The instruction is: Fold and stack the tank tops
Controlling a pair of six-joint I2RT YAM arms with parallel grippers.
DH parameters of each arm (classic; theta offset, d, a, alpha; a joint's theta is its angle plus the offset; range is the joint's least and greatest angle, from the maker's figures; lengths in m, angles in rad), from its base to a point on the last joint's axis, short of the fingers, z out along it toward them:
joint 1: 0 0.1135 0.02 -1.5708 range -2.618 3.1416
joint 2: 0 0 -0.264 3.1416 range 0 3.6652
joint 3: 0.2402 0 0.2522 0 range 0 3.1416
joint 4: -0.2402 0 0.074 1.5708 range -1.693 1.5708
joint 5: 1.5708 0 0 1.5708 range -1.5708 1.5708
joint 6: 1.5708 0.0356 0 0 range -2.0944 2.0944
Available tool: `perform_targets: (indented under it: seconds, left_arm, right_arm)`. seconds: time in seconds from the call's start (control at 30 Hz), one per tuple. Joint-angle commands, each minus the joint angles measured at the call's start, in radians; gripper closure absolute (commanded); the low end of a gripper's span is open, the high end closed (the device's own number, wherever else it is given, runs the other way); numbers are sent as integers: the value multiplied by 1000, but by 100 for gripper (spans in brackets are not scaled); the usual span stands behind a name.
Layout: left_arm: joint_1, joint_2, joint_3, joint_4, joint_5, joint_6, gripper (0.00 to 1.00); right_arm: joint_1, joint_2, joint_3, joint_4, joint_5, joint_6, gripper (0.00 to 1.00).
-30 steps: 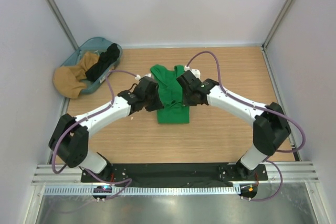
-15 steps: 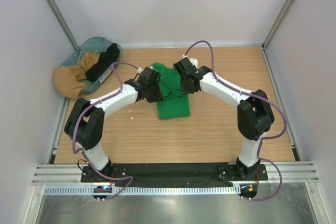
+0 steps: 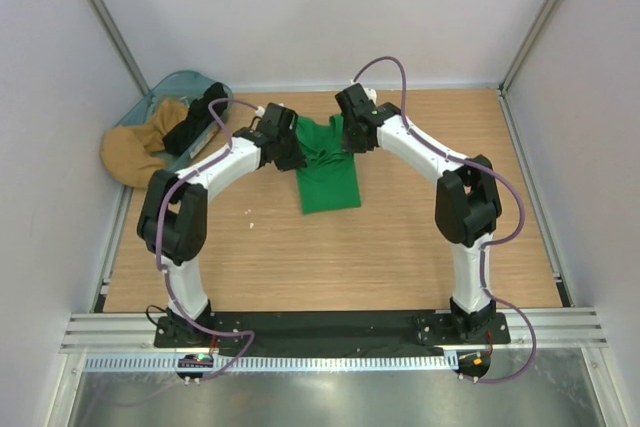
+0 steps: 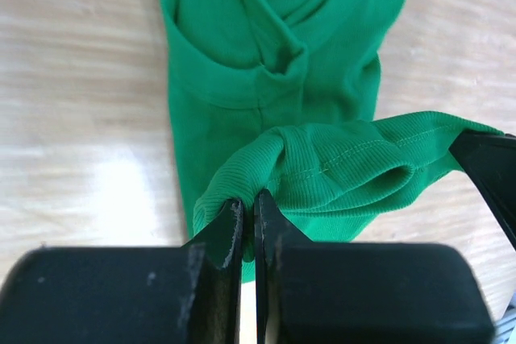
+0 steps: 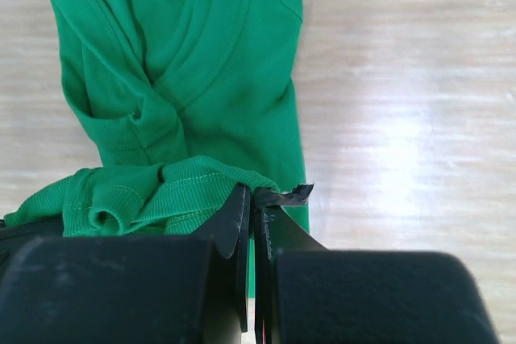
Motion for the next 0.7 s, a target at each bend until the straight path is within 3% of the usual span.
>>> perform_targets:
  seconds: [0.0,0.03,0.07,0.1,0.13,0.17,0.27,0.43,0.6,0.67]
  left_arm:
    - [42,41,65,-4,37,23,100]
    - [53,66,74,5,41,32,99]
    - [57,82,86,7,38,35,85]
    - [65,105,108,9,22,38,77]
    - [70,113,119,13,22,42,66]
    - [74,117,139,16,25,47,46]
    - [82,91,160,12,-1,68,27]
    - [81,-28,75,39,27,79,21]
    - [68,-100,-73,111,80,65,25]
    - [68,-102,-119,137,76,62,26]
  right_arm:
    - [-20,71,92,36,-23,-16,97]
    - [-20,94,122,38,-23,-16,95]
    - [-23,113,136,36,-16,-11,88]
    - [-29,140,147,42,4,-8,67]
    - [-32,143,149,53,15,-6,58]
    - [-38,142,143,79,24,-2,45]
    - [-46,93,98,116,26,-3,34]
    - [-46,-80,-152,229,-9,3,33]
    - [-48,-194,-409,361,-100,3,40]
    - [-49,-188,-428,395,-134,-6,46]
